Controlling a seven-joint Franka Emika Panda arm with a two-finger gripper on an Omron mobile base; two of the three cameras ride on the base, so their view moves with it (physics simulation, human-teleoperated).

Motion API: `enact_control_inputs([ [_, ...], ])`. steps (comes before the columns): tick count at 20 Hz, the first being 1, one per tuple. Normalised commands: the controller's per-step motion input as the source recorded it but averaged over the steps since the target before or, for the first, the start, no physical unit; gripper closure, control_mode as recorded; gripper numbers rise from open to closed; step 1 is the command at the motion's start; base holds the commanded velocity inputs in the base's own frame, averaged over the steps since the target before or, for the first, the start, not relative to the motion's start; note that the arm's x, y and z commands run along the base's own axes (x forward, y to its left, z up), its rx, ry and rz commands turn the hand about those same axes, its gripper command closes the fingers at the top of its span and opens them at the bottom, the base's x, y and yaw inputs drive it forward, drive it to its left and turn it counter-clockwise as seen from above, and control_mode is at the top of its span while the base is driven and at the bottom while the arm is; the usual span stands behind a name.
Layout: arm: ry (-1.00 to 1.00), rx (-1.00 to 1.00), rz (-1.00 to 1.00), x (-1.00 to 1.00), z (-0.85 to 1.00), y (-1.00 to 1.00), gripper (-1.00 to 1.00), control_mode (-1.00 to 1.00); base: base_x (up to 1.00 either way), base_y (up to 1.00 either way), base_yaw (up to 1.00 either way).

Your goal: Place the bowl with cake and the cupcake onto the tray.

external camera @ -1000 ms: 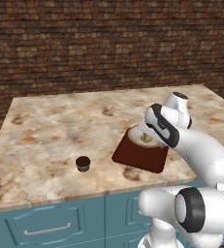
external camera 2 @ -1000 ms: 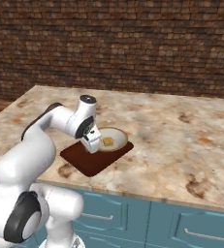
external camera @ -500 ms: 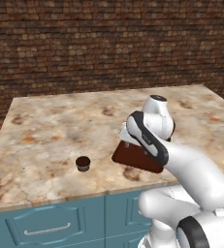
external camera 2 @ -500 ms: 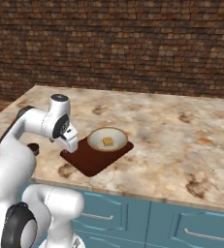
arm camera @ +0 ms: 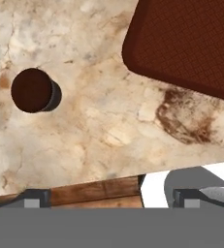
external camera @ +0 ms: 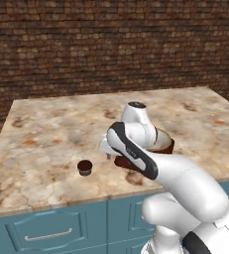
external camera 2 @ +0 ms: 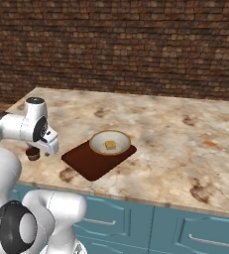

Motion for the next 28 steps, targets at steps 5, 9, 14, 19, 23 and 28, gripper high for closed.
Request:
enact_control_inputs([
  [5, 0.0, -0.01, 0.06, 0.0, 0.0, 0.68, -1.0, -1.0, 0.0, 0.0, 0.0],
  [9, -0.09, -0.01, 0.0, 0.02, -0.02, 0.4, -1.0, -1.0, 0.0, 0.0, 0.0],
  [14, -0.2, -0.02, 0.0, 0.0, 0.0, 0.22, -1.0, -1.0, 0.0, 0.0, 0.0],
  [19, -0.16, -0.03, 0.0, 0.07, 0.0, 0.13, -1.0, -1.0, 0.0, 0.0, 0.0],
  [23, -0.04, -0.01, 0.0, 0.27, -0.08, 0.02, -1.0, -1.0, 0.0, 0.0, 0.0],
  [28, -0.02, 0.0, 0.0, 0.25, -0.14, 0.0, -1.0, -1.0, 0.0, 0.0, 0.0],
])
